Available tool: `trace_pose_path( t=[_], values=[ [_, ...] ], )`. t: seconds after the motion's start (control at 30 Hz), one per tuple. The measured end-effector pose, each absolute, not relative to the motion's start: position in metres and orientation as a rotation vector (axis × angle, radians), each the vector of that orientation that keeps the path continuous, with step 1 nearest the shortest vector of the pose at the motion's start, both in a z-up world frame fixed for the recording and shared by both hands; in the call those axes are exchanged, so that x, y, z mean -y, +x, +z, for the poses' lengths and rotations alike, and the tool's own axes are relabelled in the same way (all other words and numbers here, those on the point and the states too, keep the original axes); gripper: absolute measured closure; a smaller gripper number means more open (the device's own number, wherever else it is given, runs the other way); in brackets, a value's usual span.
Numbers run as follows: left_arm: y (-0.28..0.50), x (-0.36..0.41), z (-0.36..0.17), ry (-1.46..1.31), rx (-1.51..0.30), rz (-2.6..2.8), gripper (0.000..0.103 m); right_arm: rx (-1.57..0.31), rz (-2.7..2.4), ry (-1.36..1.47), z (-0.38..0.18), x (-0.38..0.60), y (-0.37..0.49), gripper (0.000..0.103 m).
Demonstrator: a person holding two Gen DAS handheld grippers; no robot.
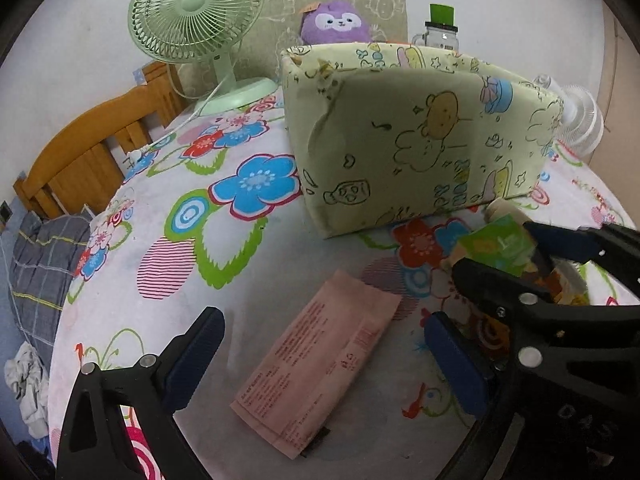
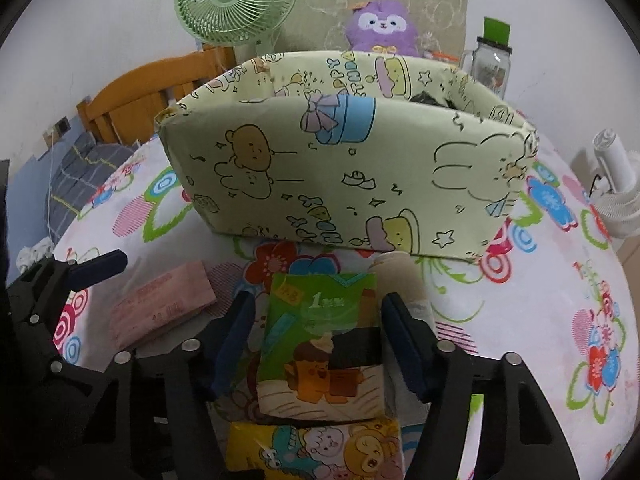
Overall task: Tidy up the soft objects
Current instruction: 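Grasp the green tissue pack with the right tool while the left tool grasps the pink packet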
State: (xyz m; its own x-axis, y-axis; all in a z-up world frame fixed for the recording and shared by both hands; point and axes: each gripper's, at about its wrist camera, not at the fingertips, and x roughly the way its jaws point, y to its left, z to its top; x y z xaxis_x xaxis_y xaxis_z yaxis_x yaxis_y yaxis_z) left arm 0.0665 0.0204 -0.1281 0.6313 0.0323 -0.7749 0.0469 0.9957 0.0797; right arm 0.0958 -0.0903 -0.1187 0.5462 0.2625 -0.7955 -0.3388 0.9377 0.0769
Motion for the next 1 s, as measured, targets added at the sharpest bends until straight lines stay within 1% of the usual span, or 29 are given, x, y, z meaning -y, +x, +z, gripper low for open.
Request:
trace_pose_path(
  t=[0.03,0.07,0.1,0.27,0.33,0.37,0.4,0.43,0.47,0.5,0.6,1.0],
  values=[
    [0.067,-0.021,-0.128,0.093,-0.892,-0.013,0.003,-0.935,0.358,-0.086,-0.120,0.090,0.097,0.039],
    [0.067,-0.021,-0.128,0.093,-0.892,-0.015,0.004,-0.941,0.357,-0.088,-0.120,0.089,0.099,0.045],
    [0.067,-0.021,-0.128,0.093,-0.890,-0.022,0.007,-0.945,0.352,-0.091,-0.121,0.089,0.100,0.048],
    [0.069,-0.022,-0.128,0.047,-0.903,-0.074,0.021,-0.944,0.346,-0.085,-0.122,0.088,0.102,0.048],
    [0.069,-0.023,-0.128,0.024,-0.905,-0.099,0.025,-0.942,0.345,-0.089,-0.122,0.087,0.102,0.048],
    [0.069,-0.023,-0.128,0.029,-0.902,-0.102,0.031,-0.941,0.344,-0.090,-0.122,0.087,0.102,0.048],
    [0.068,-0.022,-0.127,0.029,-0.901,-0.108,0.040,-0.941,0.343,-0.089,-0.121,0.086,0.102,0.048],
    [0.067,-0.021,-0.127,0.031,-0.900,-0.112,0.045,-0.941,0.342,-0.086,-0.121,0.086,0.102,0.048],
    [0.067,-0.019,-0.125,0.030,-0.898,-0.118,0.052,-0.940,0.339,-0.084,-0.121,0.087,0.102,0.048],
    [0.066,-0.017,-0.124,0.032,-0.897,-0.124,0.058,-0.939,0.336,-0.083,-0.121,0.087,0.102,0.048],
    [0.065,-0.013,-0.124,0.031,-0.898,-0.119,0.062,-0.936,0.331,-0.082,-0.120,0.089,0.100,0.048],
    [0.063,0.002,-0.115,0.037,-0.888,-0.103,0.063,-0.897,0.316,-0.051,-0.105,0.106,0.090,0.048]
  ],
)
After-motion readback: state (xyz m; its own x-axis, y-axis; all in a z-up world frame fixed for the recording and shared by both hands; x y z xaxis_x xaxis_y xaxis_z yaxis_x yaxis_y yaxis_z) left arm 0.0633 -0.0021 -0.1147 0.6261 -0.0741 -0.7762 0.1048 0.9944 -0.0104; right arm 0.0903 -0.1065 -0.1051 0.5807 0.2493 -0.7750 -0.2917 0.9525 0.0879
